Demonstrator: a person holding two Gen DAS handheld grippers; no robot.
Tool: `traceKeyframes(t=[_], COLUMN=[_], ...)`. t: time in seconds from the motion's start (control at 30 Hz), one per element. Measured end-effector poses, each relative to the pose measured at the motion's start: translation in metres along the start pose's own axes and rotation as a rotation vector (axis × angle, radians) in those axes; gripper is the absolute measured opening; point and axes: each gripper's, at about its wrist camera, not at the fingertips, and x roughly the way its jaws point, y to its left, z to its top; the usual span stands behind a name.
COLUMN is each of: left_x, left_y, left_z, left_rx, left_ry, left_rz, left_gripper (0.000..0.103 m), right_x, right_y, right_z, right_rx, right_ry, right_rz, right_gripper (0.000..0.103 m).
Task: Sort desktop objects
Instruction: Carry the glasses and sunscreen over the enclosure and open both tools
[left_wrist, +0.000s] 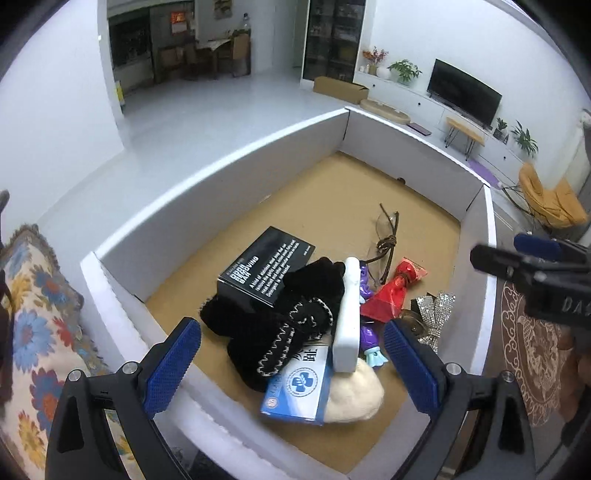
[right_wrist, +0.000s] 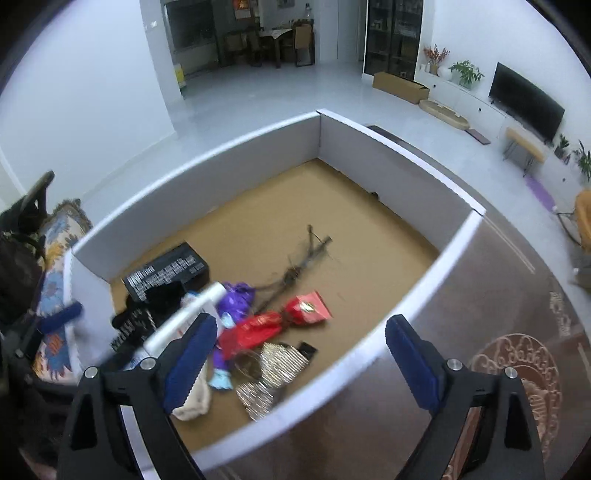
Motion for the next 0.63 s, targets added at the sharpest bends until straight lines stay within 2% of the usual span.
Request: traceKeyframes(t=[0.13,0.2,0.3,0.37,0.43,0.5,0.63], left_x=[-0.013,-0.023,-0.043,-0.048,-0.053,-0.058,-0.065], left_y=[0.003,-0.001,-0.007,-0.01,-0.014,-0.014,-0.005], left_z=[0.006,0.009,0.013,0.018,0.021,0.02,0.014], left_rx=[0.039,0.06,0.075,0.084,0.098,0.074,-0.022], left_ry=[0.003,-0.014,-0.06,-0.028,-0.022,-0.051,-0.079], left_rz=[0.082,0.097,0.066,0.032,0.032,0.083,0.066], left_gripper=[0.101,0.101,0.101,0.103,0.103,0.103,0.103], right_x=[-0.005,-0.009,-0.015,-0.016,-0.017,-0.017,-0.018], right_y=[-0.004,-0.005,-0.009,-0.011,-0.015,-0.018,-0.023], right_z=[-0.011,-0.014,-0.016,-0.016,-0.016,-0.016,-0.014], right_rx=[-0.017,-0.026,-0.023,-0.012,-0.003,0.007,0.029], right_ry=[0.017,0.009,-0.013,-0.028,-0.036,-0.041,-0.049], right_rz=[-0.015,-0.013,0.0,0.012,0.019,0.022,0.035], right_gripper=[0.093,0.093,0.093,0.093,0.093,0.093,0.093])
